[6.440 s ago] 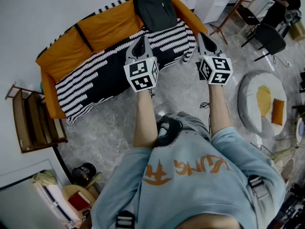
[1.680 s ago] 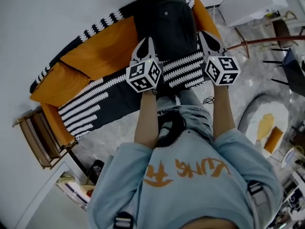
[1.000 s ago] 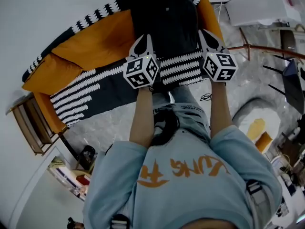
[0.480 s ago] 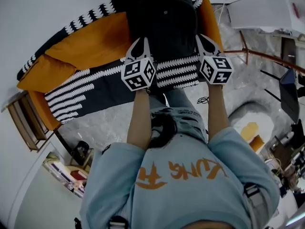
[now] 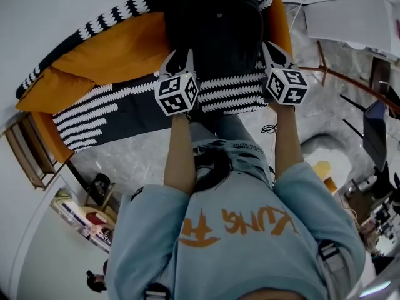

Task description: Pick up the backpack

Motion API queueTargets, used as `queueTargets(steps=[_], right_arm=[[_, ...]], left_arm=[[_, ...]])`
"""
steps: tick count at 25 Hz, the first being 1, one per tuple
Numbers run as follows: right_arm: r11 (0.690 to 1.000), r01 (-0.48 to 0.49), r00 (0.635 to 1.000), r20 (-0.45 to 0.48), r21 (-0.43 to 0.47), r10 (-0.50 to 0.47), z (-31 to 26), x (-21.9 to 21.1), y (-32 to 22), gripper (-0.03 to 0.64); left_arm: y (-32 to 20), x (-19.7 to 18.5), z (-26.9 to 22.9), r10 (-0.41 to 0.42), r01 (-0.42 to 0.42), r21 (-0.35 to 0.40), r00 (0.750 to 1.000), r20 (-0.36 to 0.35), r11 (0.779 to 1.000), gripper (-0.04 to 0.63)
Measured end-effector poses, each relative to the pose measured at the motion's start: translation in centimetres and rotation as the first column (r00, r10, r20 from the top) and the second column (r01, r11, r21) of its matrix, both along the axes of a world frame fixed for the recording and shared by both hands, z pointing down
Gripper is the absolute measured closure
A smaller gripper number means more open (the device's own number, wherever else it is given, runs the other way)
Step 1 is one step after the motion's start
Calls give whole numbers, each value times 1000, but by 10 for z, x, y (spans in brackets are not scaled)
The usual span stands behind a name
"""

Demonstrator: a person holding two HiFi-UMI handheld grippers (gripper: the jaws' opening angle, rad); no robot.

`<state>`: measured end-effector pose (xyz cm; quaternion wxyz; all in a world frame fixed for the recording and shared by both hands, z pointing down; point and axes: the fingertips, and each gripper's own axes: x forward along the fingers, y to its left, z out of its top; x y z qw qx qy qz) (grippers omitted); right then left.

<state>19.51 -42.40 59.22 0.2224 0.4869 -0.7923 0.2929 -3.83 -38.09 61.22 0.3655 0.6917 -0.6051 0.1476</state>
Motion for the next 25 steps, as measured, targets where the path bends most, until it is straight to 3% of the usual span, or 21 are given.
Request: queueTargets(steps=[7,14,17,25], right_arm=[[999,16,1000,-23,-38,-16,27,7,-33,618],[997,49,998,-47,-59,-52,48,13,-60,615],[994,73,996,-44,-85,-77,59,12,-65,511],[987,88,990,-100,-136,-102,95,16,-86,467]], left_arm=[[-34,-6,32,27,-24,-51,998,61,998,432],[-59,-8,62,19,-13,-100,998,62,995,402],[-68,-11,71,18,-11,-112,998,57,994,388],[-89,-12,109,44,-36,-172,998,40,984,351]])
